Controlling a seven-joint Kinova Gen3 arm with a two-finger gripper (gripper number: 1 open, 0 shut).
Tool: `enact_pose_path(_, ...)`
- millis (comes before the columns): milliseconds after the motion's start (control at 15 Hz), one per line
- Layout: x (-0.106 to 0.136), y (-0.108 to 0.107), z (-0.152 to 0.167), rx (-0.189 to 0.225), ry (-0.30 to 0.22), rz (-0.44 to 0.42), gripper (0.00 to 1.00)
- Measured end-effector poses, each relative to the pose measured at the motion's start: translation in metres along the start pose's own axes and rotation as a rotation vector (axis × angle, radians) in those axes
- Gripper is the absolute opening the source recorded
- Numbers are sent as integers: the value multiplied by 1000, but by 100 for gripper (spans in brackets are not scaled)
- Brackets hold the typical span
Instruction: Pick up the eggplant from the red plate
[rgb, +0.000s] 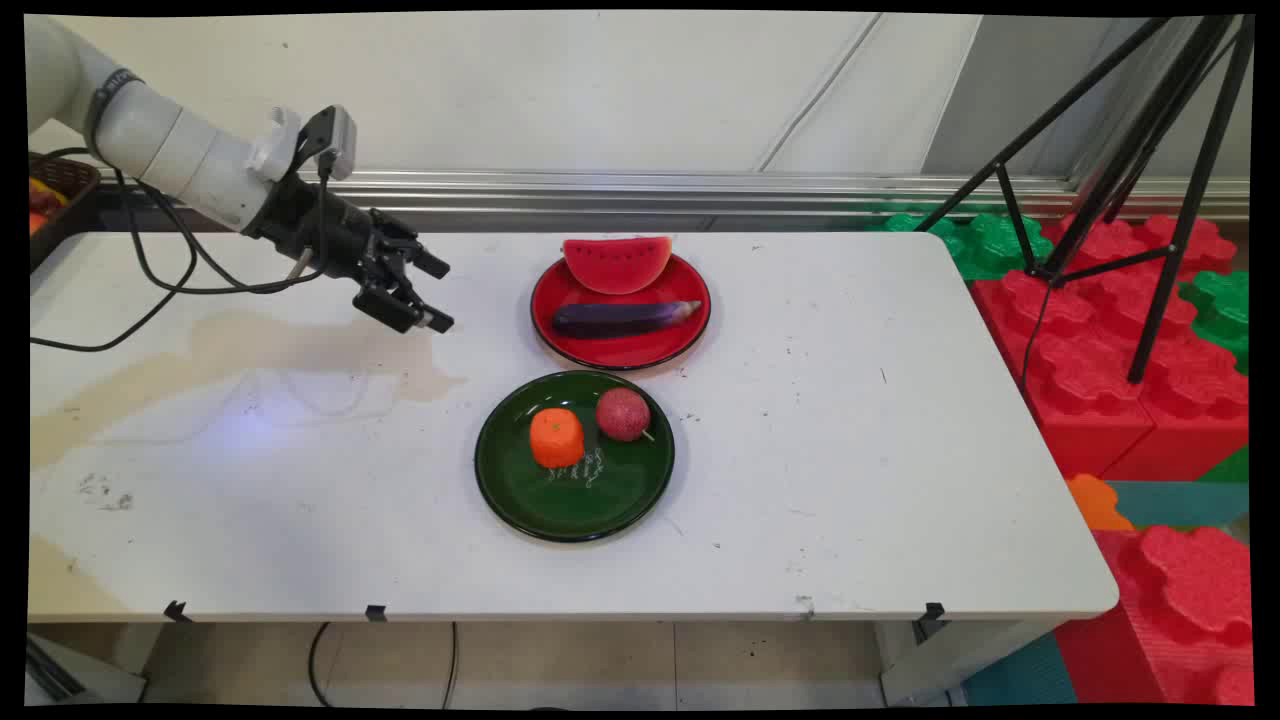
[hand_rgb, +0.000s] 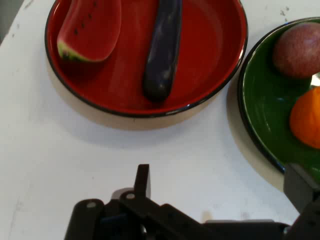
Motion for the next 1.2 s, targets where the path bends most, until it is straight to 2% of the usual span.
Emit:
enact_pose_path(533,25,3,14,-13,25,59,100)
enact_pose_path(1200,73,3,68,-19,31,131,100)
